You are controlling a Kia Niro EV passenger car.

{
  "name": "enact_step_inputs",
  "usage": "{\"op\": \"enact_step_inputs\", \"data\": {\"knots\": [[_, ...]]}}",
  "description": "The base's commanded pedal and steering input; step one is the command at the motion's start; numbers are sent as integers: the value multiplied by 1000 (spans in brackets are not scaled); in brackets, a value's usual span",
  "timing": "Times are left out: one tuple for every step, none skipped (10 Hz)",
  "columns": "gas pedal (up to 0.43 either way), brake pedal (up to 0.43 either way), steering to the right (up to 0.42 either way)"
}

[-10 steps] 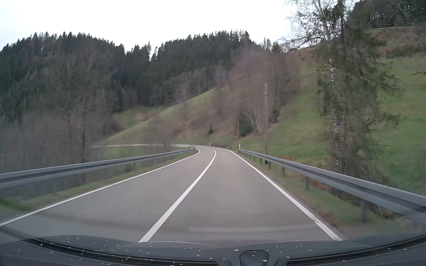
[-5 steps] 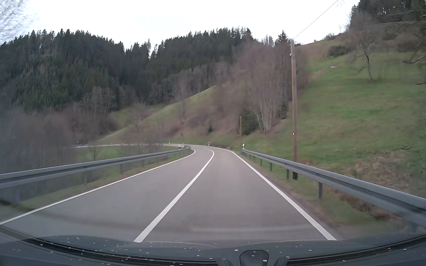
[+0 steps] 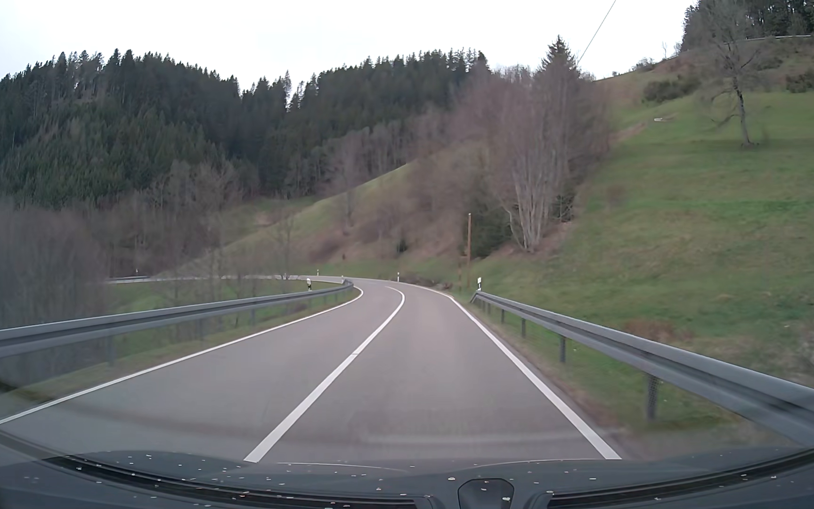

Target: Follow the waypoints while adhering to traffic rules and regulations

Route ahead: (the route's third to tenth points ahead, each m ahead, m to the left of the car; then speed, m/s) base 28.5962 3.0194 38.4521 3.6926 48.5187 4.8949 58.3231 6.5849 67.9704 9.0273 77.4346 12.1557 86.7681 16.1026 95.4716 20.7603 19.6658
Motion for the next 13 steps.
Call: {"op": "enact_step_inputs", "data": {"knots": [[0,85,-5],[0,91,-5],[0,110,-6],[0,134,-6],[0,159,-7],[0,165,-7],[0,177,-10],[0,195,-12],[0,201,-11],[0,201,-11],[0,201,-15],[0,201,-15],[0,195,-15]]}}
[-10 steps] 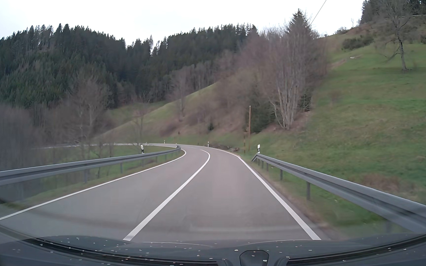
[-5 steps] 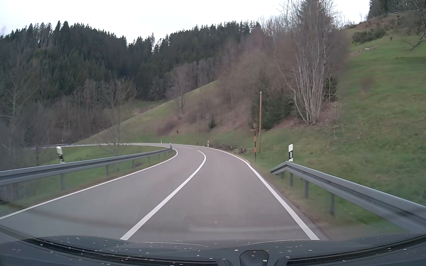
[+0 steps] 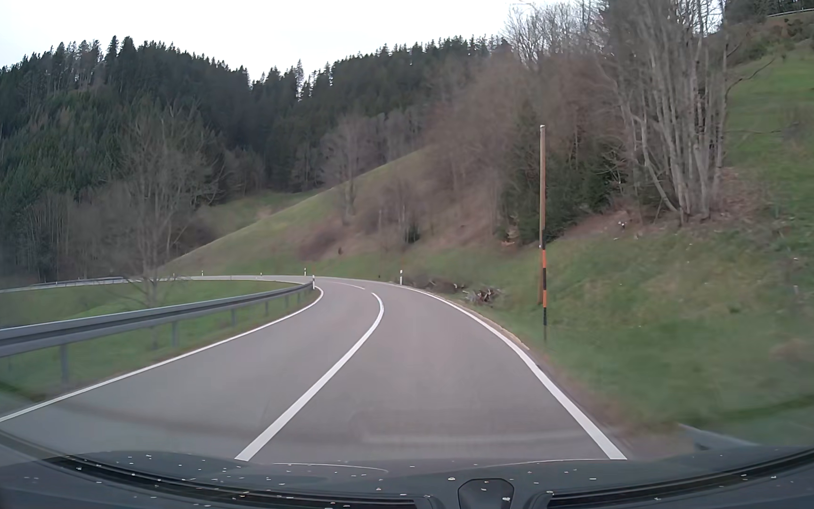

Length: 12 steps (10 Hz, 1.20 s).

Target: Follow the waypoints while adhering to traffic rules and regulations

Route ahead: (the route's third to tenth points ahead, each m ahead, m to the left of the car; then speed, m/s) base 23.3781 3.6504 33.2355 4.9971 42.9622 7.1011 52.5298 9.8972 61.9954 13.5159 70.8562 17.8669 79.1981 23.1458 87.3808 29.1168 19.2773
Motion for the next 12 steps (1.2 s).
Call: {"op": "enact_step_inputs", "data": {"knots": [[0,195,-17],[0,189,-18],[0,189,-19],[0,189,-20],[0,183,-27],[0,183,-33],[0,183,-35],[0,183,-35],[0,183,-35],[0,183,-36],[0,183,-38],[0,183,-41]]}}
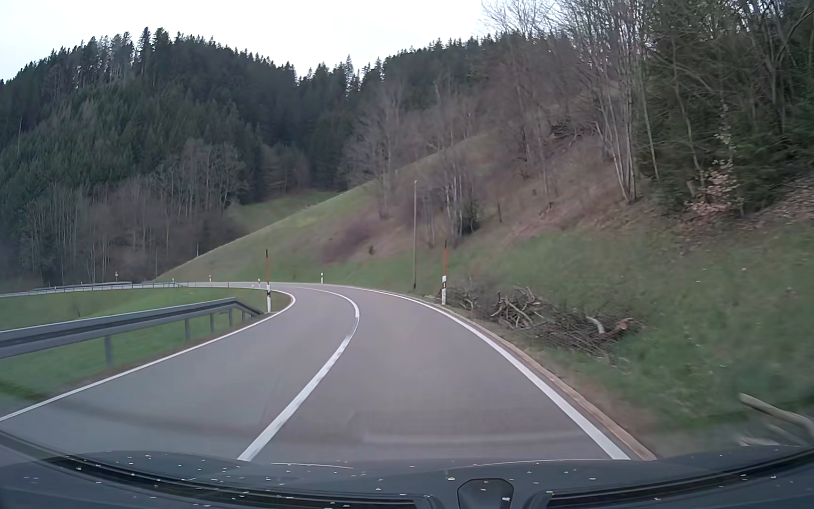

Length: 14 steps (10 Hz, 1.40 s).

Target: Follow the waypoints while adhering to traffic rules and regulations

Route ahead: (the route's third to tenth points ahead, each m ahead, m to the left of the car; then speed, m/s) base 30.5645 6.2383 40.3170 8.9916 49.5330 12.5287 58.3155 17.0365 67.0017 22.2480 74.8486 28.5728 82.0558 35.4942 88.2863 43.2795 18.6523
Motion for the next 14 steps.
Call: {"op": "enact_step_inputs", "data": {"knots": [[0,183,-43],[0,183,-44],[0,183,-43],[0,183,-44],[0,183,-44],[0,183,-44],[0,183,-44],[0,183,-44],[0,159,-44],[0,79,-44],[0,30,-44],[0,0,-44],[0,0,-44],[0,0,-46]]}}
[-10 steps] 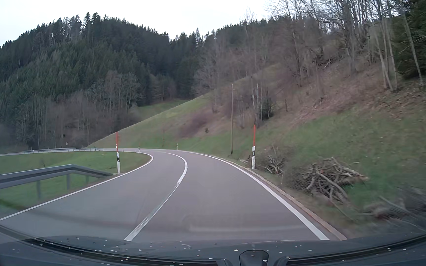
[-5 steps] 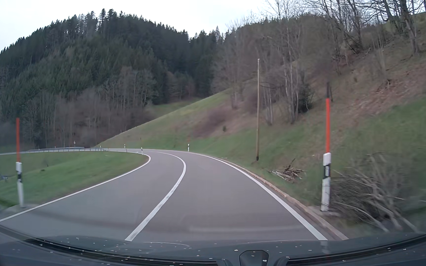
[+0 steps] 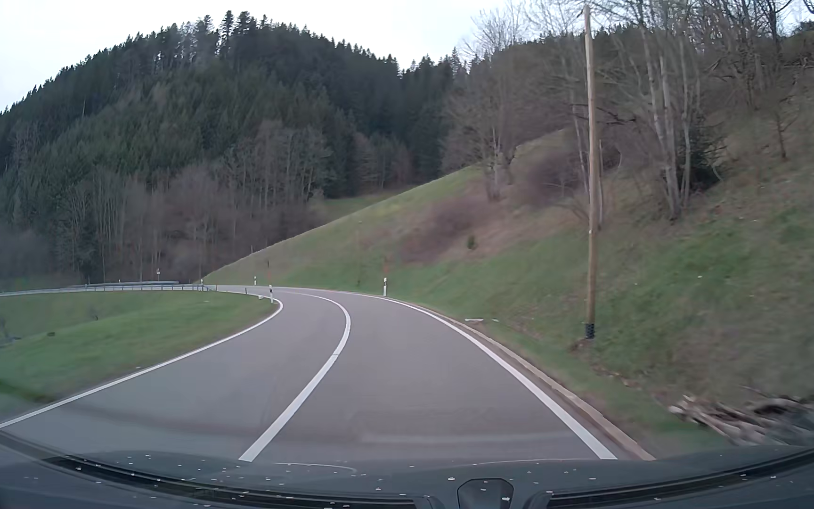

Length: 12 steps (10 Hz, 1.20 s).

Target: Follow the waypoints while adhering to traffic rules and regulations

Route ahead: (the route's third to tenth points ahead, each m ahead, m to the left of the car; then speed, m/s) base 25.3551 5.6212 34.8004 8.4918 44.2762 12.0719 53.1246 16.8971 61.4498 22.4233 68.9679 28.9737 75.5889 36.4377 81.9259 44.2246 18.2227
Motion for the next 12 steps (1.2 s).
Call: {"op": "enact_step_inputs", "data": {"knots": [[0,0,-50],[0,0,-51],[0,0,-51],[0,0,-52],[0,0,-53],[0,0,-54],[0,0,-54],[0,37,-54],[0,98,-54],[0,128,-54],[0,134,-54],[0,134,-54]]}}
